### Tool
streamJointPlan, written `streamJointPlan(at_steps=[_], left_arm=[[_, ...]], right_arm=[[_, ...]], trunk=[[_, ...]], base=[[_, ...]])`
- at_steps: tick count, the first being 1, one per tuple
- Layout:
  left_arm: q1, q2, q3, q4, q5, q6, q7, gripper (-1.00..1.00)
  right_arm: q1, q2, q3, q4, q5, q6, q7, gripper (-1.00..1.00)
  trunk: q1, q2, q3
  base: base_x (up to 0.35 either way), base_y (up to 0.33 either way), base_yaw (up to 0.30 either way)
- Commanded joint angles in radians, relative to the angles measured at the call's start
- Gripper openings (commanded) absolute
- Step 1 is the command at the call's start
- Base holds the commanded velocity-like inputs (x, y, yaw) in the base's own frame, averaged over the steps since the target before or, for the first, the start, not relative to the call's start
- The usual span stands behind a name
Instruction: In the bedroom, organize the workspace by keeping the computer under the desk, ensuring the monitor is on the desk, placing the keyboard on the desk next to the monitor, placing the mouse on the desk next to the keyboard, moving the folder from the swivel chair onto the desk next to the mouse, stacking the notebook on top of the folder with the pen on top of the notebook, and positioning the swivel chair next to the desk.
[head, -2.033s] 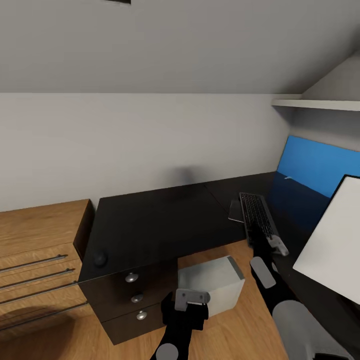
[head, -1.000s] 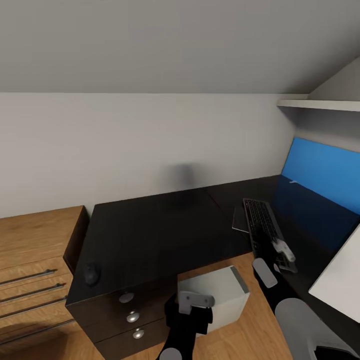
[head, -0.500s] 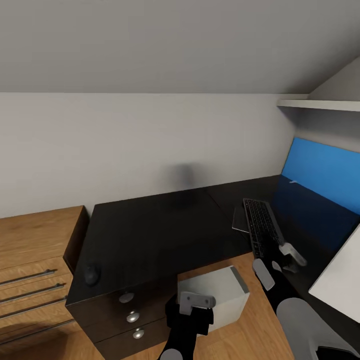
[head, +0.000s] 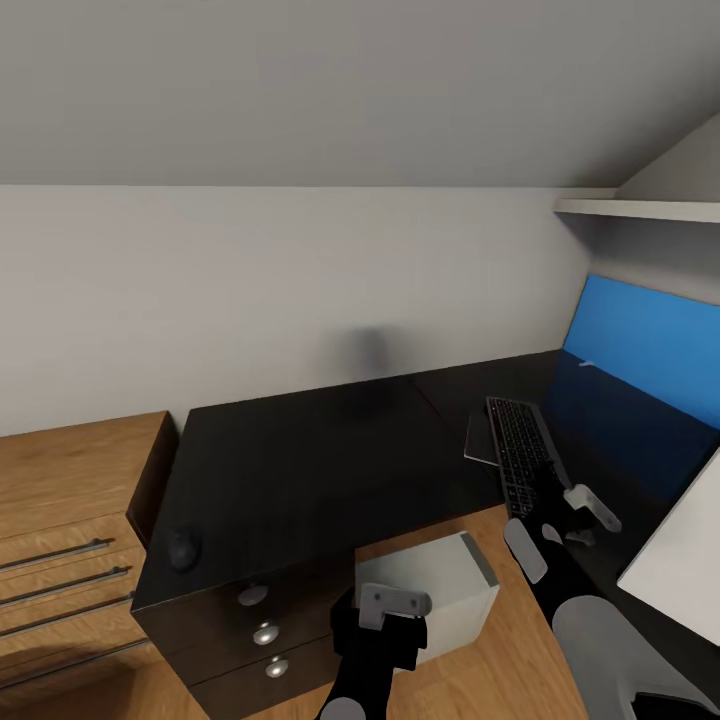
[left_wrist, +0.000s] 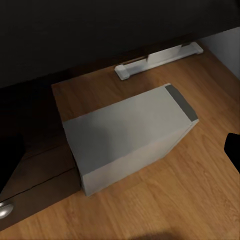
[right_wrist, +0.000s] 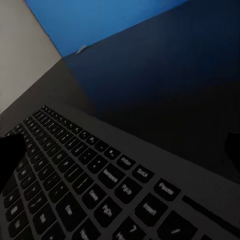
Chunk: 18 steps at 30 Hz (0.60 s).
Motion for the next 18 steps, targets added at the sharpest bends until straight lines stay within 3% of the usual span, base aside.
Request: streamJointPlan(at_steps=[1,4,5,12,18], left_arm=[[-0.001,0.000,-0.002,-0.001,0.008,0.003,0.009,1.00],[-0.001,0.000,-0.002,-0.001,0.008,0.003,0.009,1.00],[-0.001,0.000,-0.002,-0.001,0.008,0.003,0.009,1.00],[-0.001,0.000,-0.002,-0.001,0.008,0.003,0.009,1.00],[-0.001,0.000,-0.002,-0.001,0.008,0.003,0.009,1.00]], right_arm=[[-0.001,0.000,0.002,-0.001,-0.007,-0.005,-0.001,1.00],[-0.001,-0.001,0.002,-0.001,-0.007,0.001,-0.005,1.00],[-0.001,-0.001,0.002,-0.003,-0.006,0.048,-0.011,1.00],[-0.001,-0.003,0.002,-0.011,-0.004,0.188,-0.046,1.00],[-0.001,-0.005,0.002,-0.030,-0.004,0.271,-0.076,1.00]], trunk=[[0.000,-0.001,-0.001],[0.000,-0.001,-0.001],[0.000,-0.001,-0.001],[0.000,-0.001,-0.001],[0.000,-0.001,-0.001]], base=[[0.000,0.000,0.000],[0.000,0.000,0.000],[0.000,0.000,0.000],[0.000,0.000,0.000],[0.000,0.000,0.000]])
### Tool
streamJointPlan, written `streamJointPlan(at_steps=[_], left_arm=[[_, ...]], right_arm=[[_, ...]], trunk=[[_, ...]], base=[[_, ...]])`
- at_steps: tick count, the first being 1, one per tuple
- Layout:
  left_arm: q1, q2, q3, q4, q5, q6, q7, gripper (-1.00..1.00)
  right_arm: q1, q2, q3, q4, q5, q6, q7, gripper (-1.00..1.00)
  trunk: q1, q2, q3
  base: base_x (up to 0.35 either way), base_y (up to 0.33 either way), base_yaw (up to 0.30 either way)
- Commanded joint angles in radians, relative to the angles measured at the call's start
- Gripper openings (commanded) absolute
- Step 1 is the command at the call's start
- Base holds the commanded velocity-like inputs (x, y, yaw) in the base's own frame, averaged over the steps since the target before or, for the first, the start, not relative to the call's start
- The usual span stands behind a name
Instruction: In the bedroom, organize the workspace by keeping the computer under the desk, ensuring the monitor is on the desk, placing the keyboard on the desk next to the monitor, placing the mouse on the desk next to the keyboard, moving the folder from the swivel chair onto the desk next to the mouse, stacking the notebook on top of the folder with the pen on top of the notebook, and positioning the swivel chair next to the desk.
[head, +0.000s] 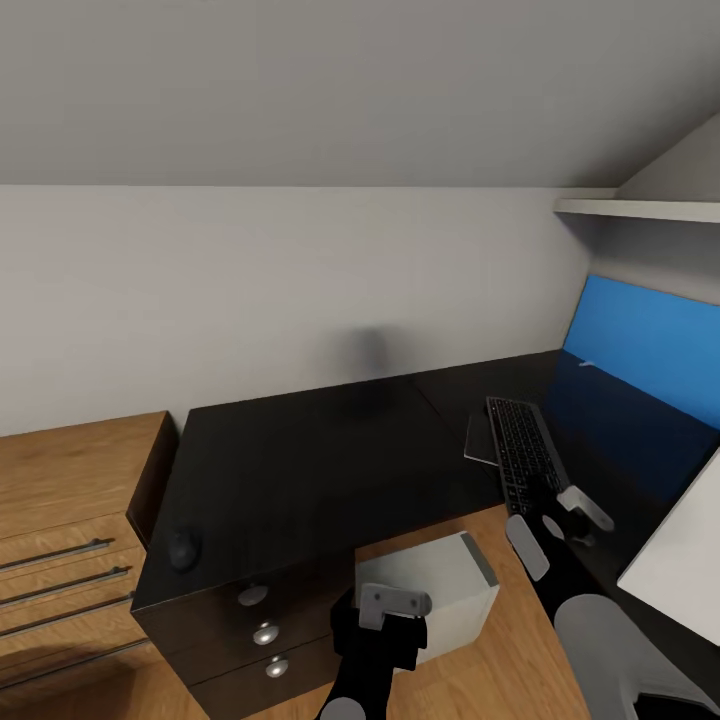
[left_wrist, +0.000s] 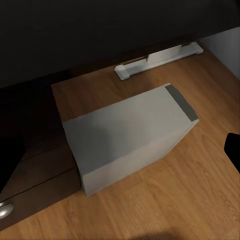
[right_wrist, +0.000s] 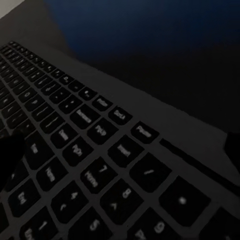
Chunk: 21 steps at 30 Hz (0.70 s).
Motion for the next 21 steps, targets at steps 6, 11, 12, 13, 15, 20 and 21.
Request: streamJointPlan(at_steps=[6,11,12,13,15,20,21], left_arm=[[-0.001,-0.001,-0.002,-0.002,0.008,0.003,0.009,1.00],[-0.001,-0.001,-0.002,-0.003,0.008,0.003,0.009,1.00],[-0.001,-0.001,-0.002,-0.003,0.008,0.003,0.009,1.00],[-0.001,-0.001,-0.002,-0.003,0.008,0.003,0.009,1.00],[-0.001,-0.001,-0.002,-0.003,0.008,0.003,0.009,1.00],[-0.001,-0.001,-0.002,-0.002,0.008,0.003,0.009,1.00],[-0.001,-0.001,-0.002,-0.002,0.008,0.003,0.009,1.00]], right_arm=[[-0.001,-0.002,0.000,-0.035,-0.011,0.037,0.000,1.00],[-0.001,-0.001,-0.001,-0.040,-0.012,0.040,0.002,1.00],[-0.001,0.000,-0.001,-0.040,-0.013,0.040,0.002,1.00],[-0.001,0.000,-0.001,-0.040,-0.013,0.040,0.001,1.00],[-0.001,0.000,0.000,-0.040,-0.012,0.043,-0.002,1.00],[-0.001,0.000,0.001,-0.041,-0.011,0.049,-0.007,1.00],[-0.001,0.000,0.002,-0.042,-0.011,0.050,-0.008,1.00]], trunk=[[0.000,-0.001,-0.001],[0.000,-0.001,-0.001],[0.000,-0.001,-0.001],[0.000,-0.001,-0.001],[0.000,-0.001,-0.001],[0.000,-0.001,-0.001],[0.000,-0.001,-0.001]], base=[[0.000,0.000,0.000],[0.000,0.000,0.000],[0.000,0.000,0.000],[0.000,0.000,0.000],[0.000,0.000,0.000],[0.000,0.000,0.000],[0.000,0.000,0.000]])
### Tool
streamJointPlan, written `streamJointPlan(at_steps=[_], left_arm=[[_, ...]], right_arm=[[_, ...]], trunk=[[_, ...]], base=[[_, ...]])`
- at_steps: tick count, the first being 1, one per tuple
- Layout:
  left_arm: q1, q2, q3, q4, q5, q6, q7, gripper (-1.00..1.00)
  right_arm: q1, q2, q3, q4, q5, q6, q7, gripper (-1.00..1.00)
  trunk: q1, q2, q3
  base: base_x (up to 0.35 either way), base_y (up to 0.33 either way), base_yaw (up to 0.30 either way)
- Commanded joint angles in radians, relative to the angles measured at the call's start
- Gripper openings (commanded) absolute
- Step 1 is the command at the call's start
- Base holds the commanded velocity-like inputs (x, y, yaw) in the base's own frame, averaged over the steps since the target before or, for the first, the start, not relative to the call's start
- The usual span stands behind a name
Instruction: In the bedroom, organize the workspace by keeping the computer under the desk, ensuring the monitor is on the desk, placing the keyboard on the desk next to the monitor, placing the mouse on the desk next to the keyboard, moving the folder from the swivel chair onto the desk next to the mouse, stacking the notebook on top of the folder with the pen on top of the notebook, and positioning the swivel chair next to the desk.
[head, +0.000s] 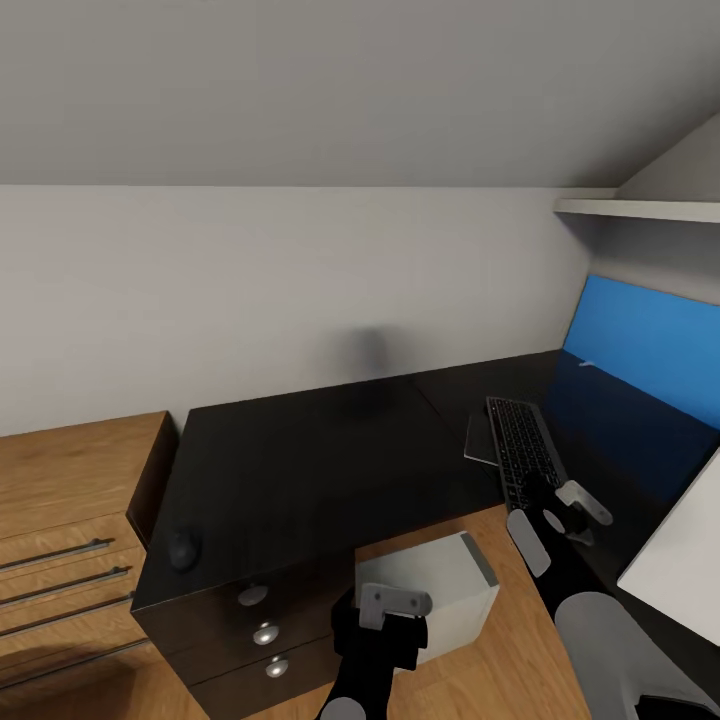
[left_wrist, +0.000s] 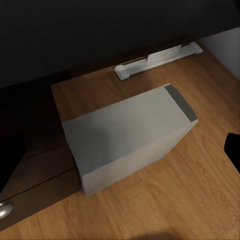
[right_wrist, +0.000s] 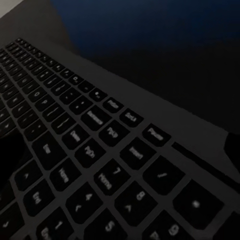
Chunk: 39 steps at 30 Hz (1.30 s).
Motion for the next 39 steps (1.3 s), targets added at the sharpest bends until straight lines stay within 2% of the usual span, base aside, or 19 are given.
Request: streamJointPlan(at_steps=[1,11,22,39], left_arm=[[-0.001,0.000,-0.002,-0.001,0.008,0.003,0.009,1.00],[-0.001,0.000,-0.002,-0.001,0.008,0.003,0.009,1.00],[-0.001,0.002,-0.001,-0.002,0.008,0.003,0.009,1.00],[-0.001,0.002,0.000,0.000,0.008,0.003,0.009,1.00]], right_arm=[[-0.001,0.000,0.002,-0.001,-0.010,-0.006,-0.001,1.00],[-0.001,-0.002,0.002,-0.001,-0.004,0.001,-0.009,1.00],[-0.001,-0.004,0.001,-0.001,0.000,0.114,-0.013,1.00],[-0.001,-0.005,-0.001,-0.019,0.001,0.124,-0.009,1.00]], trunk=[[0.000,-0.001,-0.001],[0.000,-0.001,-0.001],[0.000,-0.001,-0.001],[0.000,-0.001,-0.001]], base=[[0.000,0.000,0.000],[0.000,0.000,0.000],[0.000,0.000,0.000],[0.000,0.000,0.000]])
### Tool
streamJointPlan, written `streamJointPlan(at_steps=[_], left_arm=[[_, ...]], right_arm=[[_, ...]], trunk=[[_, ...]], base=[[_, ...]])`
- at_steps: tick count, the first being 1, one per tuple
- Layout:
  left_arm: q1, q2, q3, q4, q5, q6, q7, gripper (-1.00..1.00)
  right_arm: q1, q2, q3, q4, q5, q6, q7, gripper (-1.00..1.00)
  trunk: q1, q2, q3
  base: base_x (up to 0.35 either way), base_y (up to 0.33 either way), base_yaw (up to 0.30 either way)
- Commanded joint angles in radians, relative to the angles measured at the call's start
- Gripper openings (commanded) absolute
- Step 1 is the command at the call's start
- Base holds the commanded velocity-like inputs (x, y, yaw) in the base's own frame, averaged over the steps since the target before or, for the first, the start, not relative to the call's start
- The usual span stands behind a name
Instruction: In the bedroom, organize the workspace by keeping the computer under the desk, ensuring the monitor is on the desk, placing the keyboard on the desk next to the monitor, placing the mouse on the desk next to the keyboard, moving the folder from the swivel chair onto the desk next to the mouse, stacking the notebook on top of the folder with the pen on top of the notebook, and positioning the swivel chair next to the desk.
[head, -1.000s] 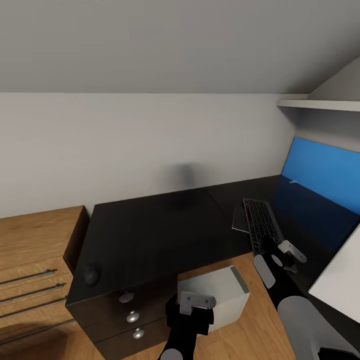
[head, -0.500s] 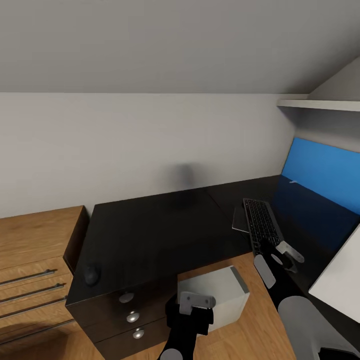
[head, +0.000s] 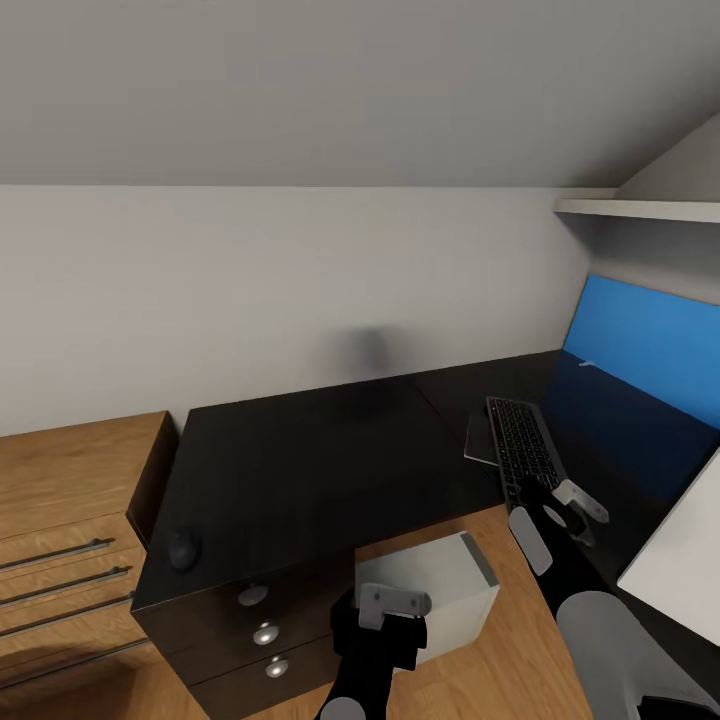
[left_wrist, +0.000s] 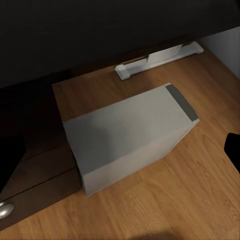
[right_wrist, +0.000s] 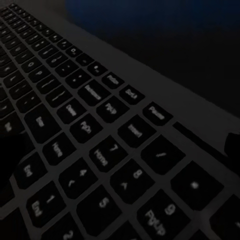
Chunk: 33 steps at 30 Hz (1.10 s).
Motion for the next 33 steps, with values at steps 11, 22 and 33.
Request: streamJointPlan(at_steps=[11,22,33], left_arm=[[-0.001,-0.001,-0.002,-0.001,0.008,0.002,0.009,1.00],[-0.001,0.000,-0.002,-0.001,0.008,0.002,0.009,1.00],[-0.001,0.000,-0.002,-0.001,0.009,0.002,0.008,1.00]], right_arm=[[0.001,0.000,0.001,-0.001,-0.010,-0.012,0.000,1.00],[0.001,0.000,0.001,-0.002,-0.010,-0.016,-0.001,1.00],[0.001,0.000,0.001,-0.001,-0.010,-0.016,0.002,1.00]], trunk=[[0.000,-0.001,-0.001],[0.000,-0.001,-0.001],[0.000,-0.001,-0.001]], base=[[0.000,0.000,0.000],[0.000,0.000,-0.013],[0.000,0.000,-0.110]])
